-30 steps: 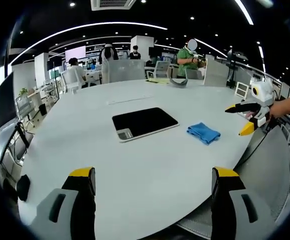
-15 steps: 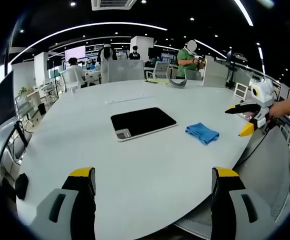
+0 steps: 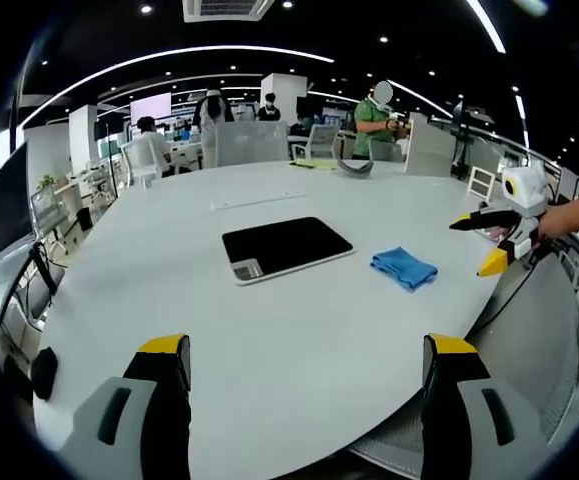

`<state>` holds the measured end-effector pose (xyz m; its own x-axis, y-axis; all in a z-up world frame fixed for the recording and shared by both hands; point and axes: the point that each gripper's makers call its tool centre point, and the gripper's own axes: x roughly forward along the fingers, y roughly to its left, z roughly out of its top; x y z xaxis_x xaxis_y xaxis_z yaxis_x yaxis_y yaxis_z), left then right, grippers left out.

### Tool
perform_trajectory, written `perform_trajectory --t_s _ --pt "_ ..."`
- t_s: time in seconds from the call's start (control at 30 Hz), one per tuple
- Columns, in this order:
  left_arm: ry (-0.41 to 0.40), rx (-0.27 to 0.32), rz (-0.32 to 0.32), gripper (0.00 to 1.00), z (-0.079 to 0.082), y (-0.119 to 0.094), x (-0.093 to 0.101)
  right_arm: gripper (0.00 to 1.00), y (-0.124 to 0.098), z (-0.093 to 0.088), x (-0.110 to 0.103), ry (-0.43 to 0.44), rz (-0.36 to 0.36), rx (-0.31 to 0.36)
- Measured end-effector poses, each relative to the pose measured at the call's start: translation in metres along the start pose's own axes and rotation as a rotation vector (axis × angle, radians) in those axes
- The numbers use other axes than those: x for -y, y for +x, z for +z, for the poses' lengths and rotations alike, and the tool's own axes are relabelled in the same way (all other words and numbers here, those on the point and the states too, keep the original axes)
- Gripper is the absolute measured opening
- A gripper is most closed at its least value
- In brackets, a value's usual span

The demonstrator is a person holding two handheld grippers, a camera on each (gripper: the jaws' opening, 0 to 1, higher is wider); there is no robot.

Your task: Wipe the mirror surface with the cleaning cloth until all visible marks leave the cleaned area.

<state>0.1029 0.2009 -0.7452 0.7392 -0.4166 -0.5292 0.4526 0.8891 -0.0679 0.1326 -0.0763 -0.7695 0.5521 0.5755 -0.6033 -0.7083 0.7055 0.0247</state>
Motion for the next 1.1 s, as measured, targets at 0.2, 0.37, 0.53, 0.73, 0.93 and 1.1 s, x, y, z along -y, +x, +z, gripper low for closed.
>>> perform_trajectory --t_s 0.2,0.37,0.53,0.73,0.93,1.1 --pt "-0.001 0.000 0.000 0.98 0.000 0.001 0.000 0.97 -0.001 -0.001 0.001 0.001 0.000 0.000" --pt "0.005 -0.001 -0.001 0.98 0.001 0.001 0.001 0.97 -0.001 -0.003 0.000 0.003 0.002 -0.003" --pt "0.000 0.008 0.009 0.98 0.004 0.000 -0.001 0.97 0.001 -0.004 -0.001 0.004 0.003 -0.006" --pt "0.000 0.024 0.022 0.98 0.008 -0.002 -0.004 0.96 0.003 0.004 -0.003 -0.005 0.011 0.015" --pt "0.024 0.078 0.079 0.99 0.024 -0.007 -0.015 0.91 0.010 0.011 -0.014 -0.001 0.038 0.046" --pt "0.091 0.216 0.282 0.99 0.078 -0.039 -0.064 0.86 0.020 0.037 -0.018 -0.072 0.041 0.073"
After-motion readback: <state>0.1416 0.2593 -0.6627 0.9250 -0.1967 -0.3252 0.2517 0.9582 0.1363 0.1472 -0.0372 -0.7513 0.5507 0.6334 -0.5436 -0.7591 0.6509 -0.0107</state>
